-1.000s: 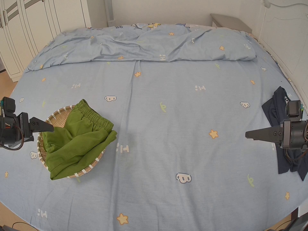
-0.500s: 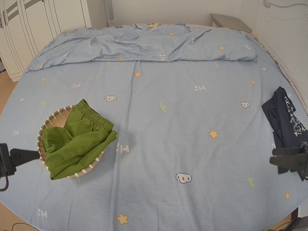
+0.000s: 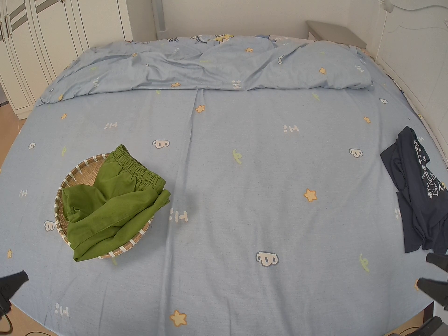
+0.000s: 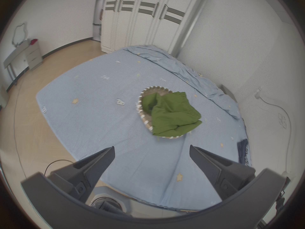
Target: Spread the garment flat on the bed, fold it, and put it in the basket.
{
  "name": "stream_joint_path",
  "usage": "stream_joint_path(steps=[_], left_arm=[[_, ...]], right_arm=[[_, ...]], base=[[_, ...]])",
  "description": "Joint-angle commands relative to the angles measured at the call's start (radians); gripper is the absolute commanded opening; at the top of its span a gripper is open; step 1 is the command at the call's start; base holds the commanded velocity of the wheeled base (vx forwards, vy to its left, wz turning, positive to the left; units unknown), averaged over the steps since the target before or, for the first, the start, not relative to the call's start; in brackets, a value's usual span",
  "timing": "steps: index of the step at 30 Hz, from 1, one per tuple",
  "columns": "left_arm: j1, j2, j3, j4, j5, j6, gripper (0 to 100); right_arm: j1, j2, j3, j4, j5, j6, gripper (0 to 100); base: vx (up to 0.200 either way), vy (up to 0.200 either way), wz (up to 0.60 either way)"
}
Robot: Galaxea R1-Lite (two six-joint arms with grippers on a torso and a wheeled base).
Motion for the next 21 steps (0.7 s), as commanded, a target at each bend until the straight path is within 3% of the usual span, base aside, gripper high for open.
stream_joint_path(steps=[1,5,7,12,13,14,15,16,17,19,20,21], left_arm=[[0.088,-0.232,0.159,-0.006,-0.009,0.015,100],[0.089,-0.334,0.264,-0.069,-0.007,0.024,100],[0.085,-0.423,0.372,-0.171,-0.006,0.051,100],[0.074,-0.511,0.493,-0.388,-0.01,0.189,100],[0.074,-0.511,0.541,-0.461,-0.01,0.276,100],[0.074,-0.511,0.541,-0.461,-0.01,0.276,100],[0.074,-0.511,0.602,-0.583,-0.015,0.417,100],[0.074,-0.511,0.607,-0.592,-0.015,0.428,100],[0.074,-0.511,0.666,-0.708,-0.037,0.544,100],[0.074,-0.511,0.682,-0.725,-0.044,0.569,100],[0.075,-0.511,0.689,-0.713,-0.107,0.629,100],[0.075,-0.511,0.685,-0.705,-0.113,0.633,100]], right_arm=[[0.099,-0.2,0.086,0.062,-0.001,-0.001,100],[0.105,-0.244,0.134,0.064,-0.003,-0.001,100],[0.105,-0.293,0.169,0.058,-0.004,-0.002,100],[0.096,-0.408,0.237,0.056,-0.004,-0.007,100],[0.094,-0.436,0.266,0.05,-0.013,-0.018,100],[0.094,-0.436,0.266,0.05,-0.013,-0.018,100],[0.091,-0.434,0.278,0.036,-0.067,-0.028,100],[0.091,-0.434,0.278,0.035,-0.072,-0.028,100],[0.091,-0.434,0.29,0.007,-0.165,-0.03,100],[0.091,-0.434,0.293,0.001,-0.191,-0.032,100],[0.091,-0.433,0.319,-0.05,-0.342,-0.058,100],[0.091,-0.433,0.333,-0.07,-0.388,-0.079,100]], base=[[0.0,0.0,0.0],[0.0,0.0,0.0],[0.0,0.0,0.0],[0.0,0.0,0.0],[0.0,0.0,0.0],[0.0,0.0,0.0],[0.0,0.0,0.0],[0.0,0.0,0.0],[0.0,0.0,0.0],[0.0,0.0,0.0],[0.0,0.0,0.0],[0.0,0.0,0.0]])
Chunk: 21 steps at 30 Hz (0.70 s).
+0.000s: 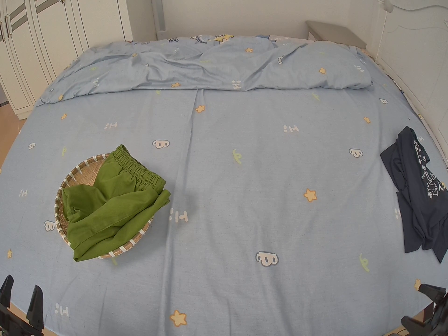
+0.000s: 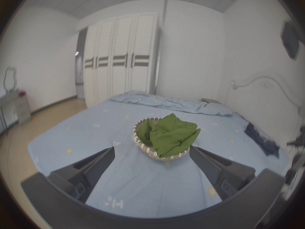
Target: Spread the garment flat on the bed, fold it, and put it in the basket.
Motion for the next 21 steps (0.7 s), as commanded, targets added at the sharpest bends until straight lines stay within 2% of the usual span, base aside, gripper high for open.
stream_joint_path(steps=[1,3,5,7,18,21], left_arm=[[-0.002,-0.042,0.115,-0.061,-0.084,0.146,100],[-0.002,-0.042,0.117,-0.062,-0.086,0.141,100],[-0.003,-0.042,0.117,-0.061,-0.083,0.121,100],[-0.003,-0.042,0.117,-0.062,-0.081,0.103,100],[-0.002,-0.042,0.118,-0.067,-0.098,0.103,100],[-0.002,-0.042,0.118,-0.067,-0.1,0.101,100]], right_arm=[[-0.002,-0.059,0.095,-0.105,-0.289,-0.07,100],[-0.001,-0.059,0.138,-0.194,-0.408,-0.109,100],[-0.001,-0.06,0.187,-0.281,-0.46,-0.115,100],[-0.001,-0.06,0.208,-0.341,-0.458,-0.113,100],[0.002,-0.054,0.205,-0.326,-0.452,-0.116,100],[0.04,-0.046,0.2,-0.309,-0.432,-0.113,100]], base=[[0.0,0.0,0.0],[0.0,0.0,0.0],[0.0,0.0,0.0],[0.0,0.0,0.0],[0.0,0.0,0.0],[0.0,0.0,0.0]])
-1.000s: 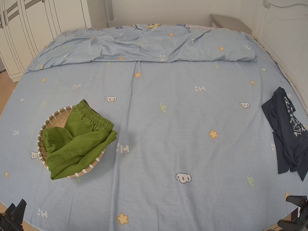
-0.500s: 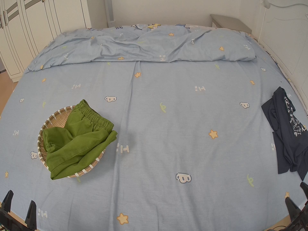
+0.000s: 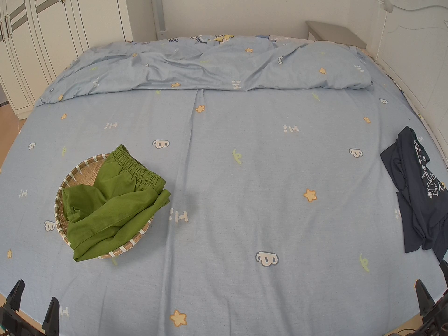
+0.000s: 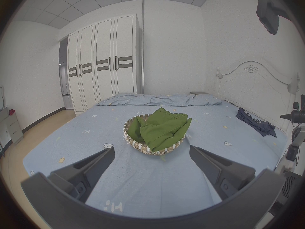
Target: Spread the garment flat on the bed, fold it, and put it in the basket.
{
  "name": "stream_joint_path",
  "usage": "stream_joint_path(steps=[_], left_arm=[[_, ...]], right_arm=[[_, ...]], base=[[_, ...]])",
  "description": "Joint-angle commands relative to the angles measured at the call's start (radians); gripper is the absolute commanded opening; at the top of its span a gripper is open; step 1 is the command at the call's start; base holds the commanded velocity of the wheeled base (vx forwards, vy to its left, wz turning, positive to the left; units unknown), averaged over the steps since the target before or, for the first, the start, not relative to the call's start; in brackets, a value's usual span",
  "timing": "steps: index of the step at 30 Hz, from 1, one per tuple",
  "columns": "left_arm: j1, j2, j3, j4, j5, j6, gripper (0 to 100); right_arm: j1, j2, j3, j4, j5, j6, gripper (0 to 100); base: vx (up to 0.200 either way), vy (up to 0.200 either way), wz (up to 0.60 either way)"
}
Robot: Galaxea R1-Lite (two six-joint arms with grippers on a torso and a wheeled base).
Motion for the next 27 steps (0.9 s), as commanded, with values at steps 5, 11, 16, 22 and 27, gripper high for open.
stream_joint_path(steps=[5,11,16,22,27], left_arm=[[0.0,-0.013,0.016,0.0,-0.001,-0.002,100],[0.0,-0.013,0.016,0.0,0.001,-0.002,100],[0.0,-0.013,0.016,0.0,0.001,-0.004,100],[0.0,-0.013,0.016,0.0,0.001,-0.002,100],[0.0,-0.013,0.016,0.0,0.001,-0.002,100]], right_arm=[[0.025,0.02,0.015,0.002,0.006,0.005,100],[-0.131,-0.053,0.018,-0.005,0.006,-0.003,100],[-0.119,-0.078,0.018,-0.001,0.003,-0.002,100],[-0.119,-0.078,0.018,-0.001,0.004,-0.002,100],[-0.119,-0.078,0.018,-0.005,0.001,0.0,100]], base=[[0.0,0.0,0.0],[0.0,0.0,0.0],[0.0,0.0,0.0],[0.0,0.0,0.0],[0.0,0.0,0.0]])
